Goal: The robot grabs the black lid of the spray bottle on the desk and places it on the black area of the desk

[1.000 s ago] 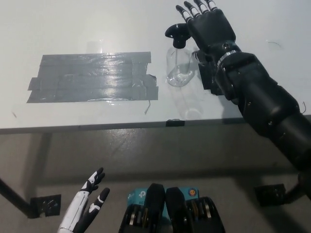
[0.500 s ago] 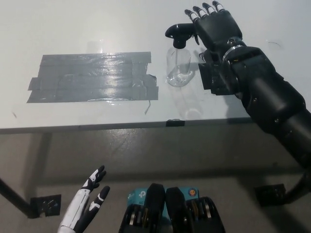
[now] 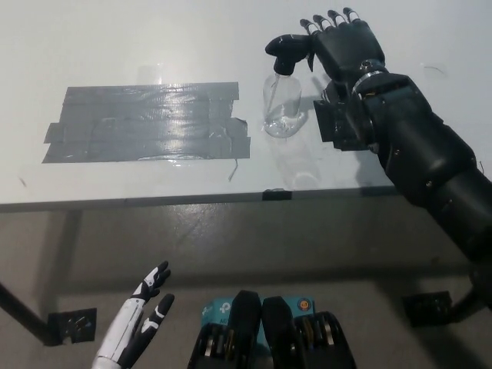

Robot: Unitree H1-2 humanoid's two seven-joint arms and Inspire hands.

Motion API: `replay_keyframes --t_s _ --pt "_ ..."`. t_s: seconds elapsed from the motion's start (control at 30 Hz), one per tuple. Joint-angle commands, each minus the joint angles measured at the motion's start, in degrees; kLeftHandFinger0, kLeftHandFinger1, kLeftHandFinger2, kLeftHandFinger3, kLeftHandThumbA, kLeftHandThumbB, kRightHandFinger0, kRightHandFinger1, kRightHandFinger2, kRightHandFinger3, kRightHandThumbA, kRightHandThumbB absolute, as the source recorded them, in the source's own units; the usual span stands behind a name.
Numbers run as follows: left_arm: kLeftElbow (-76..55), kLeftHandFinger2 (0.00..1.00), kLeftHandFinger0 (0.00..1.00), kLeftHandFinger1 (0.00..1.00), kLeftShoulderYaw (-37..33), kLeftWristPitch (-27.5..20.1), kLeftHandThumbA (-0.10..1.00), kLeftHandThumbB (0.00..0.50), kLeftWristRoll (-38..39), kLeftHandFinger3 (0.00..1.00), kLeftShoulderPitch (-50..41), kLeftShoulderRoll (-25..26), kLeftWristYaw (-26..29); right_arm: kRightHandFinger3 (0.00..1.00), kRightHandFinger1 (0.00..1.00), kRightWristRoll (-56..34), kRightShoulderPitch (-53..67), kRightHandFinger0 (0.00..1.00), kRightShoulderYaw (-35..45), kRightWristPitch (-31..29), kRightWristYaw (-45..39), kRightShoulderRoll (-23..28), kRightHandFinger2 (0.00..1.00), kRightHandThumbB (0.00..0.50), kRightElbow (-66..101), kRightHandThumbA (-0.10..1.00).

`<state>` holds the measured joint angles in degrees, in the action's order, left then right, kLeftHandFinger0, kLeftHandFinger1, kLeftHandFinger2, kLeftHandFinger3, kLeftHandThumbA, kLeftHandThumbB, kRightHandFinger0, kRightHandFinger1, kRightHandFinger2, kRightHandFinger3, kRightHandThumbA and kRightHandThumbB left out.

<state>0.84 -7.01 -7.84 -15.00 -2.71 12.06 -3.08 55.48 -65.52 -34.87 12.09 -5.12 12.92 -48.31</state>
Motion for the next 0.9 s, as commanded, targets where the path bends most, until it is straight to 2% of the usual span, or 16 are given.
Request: replay_keyframes --t_s 0.0,0.2,0.37,0.87 --pt "-1.59 1.0 1.0 1.0 0.08 -1.04 1.0 0.0 -0.66 1.0 0.49 0.71 -0.14 1.0 1.0 -0.5 -4.68 1.0 0.81 -0.29 2.74 -0.75 1.0 0.498 -0.25 0.88" --pt "-1.86 1.0 1.0 1.0 0.13 -1.15 1.0 0.0 -0.62 1.0 0.64 0.62 -0.09 1.0 1.0 -0.65 -6.35 1.0 0.96 -0.52 3.31 -1.23 1.0 0.5 -0.93 0.94" --pt "-1.84 1.0 1.0 1.0 0.09 -1.06 1.0 0.0 -0.63 1.0 0.96 0.8 -0.29 1.0 1.0 -1.44 -7.06 1.0 1.5 -0.74 3.29 -1.51 1.0 0.5 -0.36 0.9" --pt "-1.4 1.0 1.0 1.0 -0.18 -1.6 1.0 0.014 -1.43 1.0 1.56 1.18 -0.62 1.0 1.0 -2.03 -8.15 1.0 1.8 0.04 1.62 -1.85 1.0 0.497 0.62 0.9"
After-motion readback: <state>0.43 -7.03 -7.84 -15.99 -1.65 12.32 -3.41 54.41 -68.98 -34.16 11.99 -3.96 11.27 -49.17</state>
